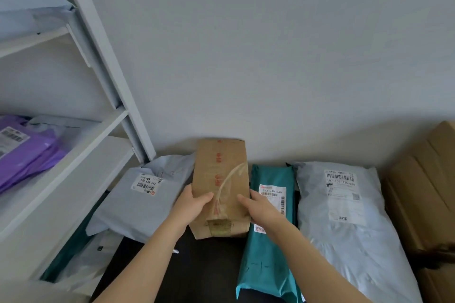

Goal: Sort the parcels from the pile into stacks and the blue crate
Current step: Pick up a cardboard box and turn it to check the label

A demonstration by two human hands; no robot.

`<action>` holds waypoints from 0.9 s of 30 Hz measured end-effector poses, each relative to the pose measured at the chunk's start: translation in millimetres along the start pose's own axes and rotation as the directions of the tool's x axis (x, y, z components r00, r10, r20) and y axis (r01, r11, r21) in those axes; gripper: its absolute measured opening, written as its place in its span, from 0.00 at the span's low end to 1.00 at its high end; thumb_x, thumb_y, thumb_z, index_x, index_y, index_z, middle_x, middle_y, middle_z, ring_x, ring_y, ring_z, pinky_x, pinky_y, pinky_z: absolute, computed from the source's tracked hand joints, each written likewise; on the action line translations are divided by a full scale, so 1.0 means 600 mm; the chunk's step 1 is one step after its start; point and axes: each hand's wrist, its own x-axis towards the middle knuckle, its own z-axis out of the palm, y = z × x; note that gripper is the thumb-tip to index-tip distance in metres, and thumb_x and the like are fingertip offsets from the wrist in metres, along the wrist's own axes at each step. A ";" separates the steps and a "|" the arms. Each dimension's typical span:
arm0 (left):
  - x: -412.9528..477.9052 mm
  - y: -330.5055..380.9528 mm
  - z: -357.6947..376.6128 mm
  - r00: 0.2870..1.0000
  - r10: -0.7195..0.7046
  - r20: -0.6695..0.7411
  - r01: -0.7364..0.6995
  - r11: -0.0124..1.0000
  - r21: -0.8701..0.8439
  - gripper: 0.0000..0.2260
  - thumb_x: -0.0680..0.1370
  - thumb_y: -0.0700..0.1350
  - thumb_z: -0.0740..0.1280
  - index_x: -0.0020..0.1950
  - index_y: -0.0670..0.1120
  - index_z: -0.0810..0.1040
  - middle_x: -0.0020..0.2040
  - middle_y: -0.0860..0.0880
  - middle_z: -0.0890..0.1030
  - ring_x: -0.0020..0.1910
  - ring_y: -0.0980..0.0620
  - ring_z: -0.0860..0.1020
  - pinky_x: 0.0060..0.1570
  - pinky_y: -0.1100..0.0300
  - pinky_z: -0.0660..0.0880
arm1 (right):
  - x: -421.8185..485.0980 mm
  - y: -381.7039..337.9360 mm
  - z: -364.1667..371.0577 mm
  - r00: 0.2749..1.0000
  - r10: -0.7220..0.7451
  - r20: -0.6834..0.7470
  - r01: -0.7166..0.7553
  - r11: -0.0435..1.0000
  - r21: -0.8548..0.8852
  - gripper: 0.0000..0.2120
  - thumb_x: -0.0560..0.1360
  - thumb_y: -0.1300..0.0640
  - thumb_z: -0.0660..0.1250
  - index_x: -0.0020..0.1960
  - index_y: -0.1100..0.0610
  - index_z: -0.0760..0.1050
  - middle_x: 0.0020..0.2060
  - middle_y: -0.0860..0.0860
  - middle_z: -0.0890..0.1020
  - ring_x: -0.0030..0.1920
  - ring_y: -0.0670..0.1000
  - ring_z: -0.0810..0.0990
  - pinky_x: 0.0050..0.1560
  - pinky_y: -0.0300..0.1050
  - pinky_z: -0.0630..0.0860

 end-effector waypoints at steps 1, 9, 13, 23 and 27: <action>0.001 0.000 0.000 1.000 0.002 -0.004 -0.002 1.000 -0.014 0.22 0.77 0.47 0.69 0.70 0.46 0.69 0.61 0.49 0.78 0.59 0.49 0.76 0.58 0.55 0.72 | -0.002 -0.004 0.003 1.000 -0.009 -0.005 0.008 1.000 -0.003 0.20 0.82 0.53 0.58 0.73 0.54 0.65 0.63 0.49 0.76 0.56 0.47 0.75 0.48 0.35 0.73; -0.003 0.020 -0.015 0.999 0.047 -0.016 -0.049 0.985 -0.165 0.18 0.76 0.48 0.70 0.64 0.47 0.74 0.55 0.49 0.81 0.53 0.50 0.80 0.58 0.50 0.76 | -0.019 -0.034 -0.004 0.992 -0.101 -0.082 0.104 0.994 0.037 0.19 0.80 0.49 0.61 0.70 0.51 0.69 0.60 0.48 0.78 0.58 0.48 0.76 0.56 0.41 0.72; -0.010 0.020 -0.022 0.999 0.044 -0.015 -0.046 0.972 -0.229 0.22 0.71 0.52 0.75 0.63 0.48 0.76 0.52 0.50 0.84 0.51 0.50 0.82 0.56 0.48 0.77 | -0.032 -0.038 -0.002 0.981 -0.150 -0.124 0.159 0.985 0.061 0.22 0.78 0.48 0.65 0.71 0.46 0.68 0.60 0.48 0.78 0.59 0.50 0.77 0.61 0.48 0.75; -0.040 0.010 -0.026 0.986 0.013 0.167 0.077 0.849 -0.522 0.12 0.77 0.38 0.66 0.60 0.44 0.78 0.51 0.43 0.84 0.50 0.44 0.82 0.46 0.52 0.77 | -0.059 -0.048 -0.013 0.947 -0.209 -0.244 0.260 0.944 0.202 0.16 0.77 0.51 0.67 0.64 0.49 0.76 0.58 0.45 0.77 0.57 0.45 0.73 0.59 0.39 0.67; -0.042 0.014 -0.036 0.980 0.065 0.188 0.060 0.804 -0.591 0.16 0.75 0.34 0.64 0.61 0.44 0.77 0.53 0.41 0.83 0.47 0.43 0.81 0.47 0.50 0.76 | -0.058 -0.044 -0.013 0.940 -0.166 -0.299 0.228 0.956 0.186 0.23 0.76 0.47 0.67 0.68 0.52 0.72 0.62 0.47 0.77 0.62 0.50 0.74 0.68 0.51 0.70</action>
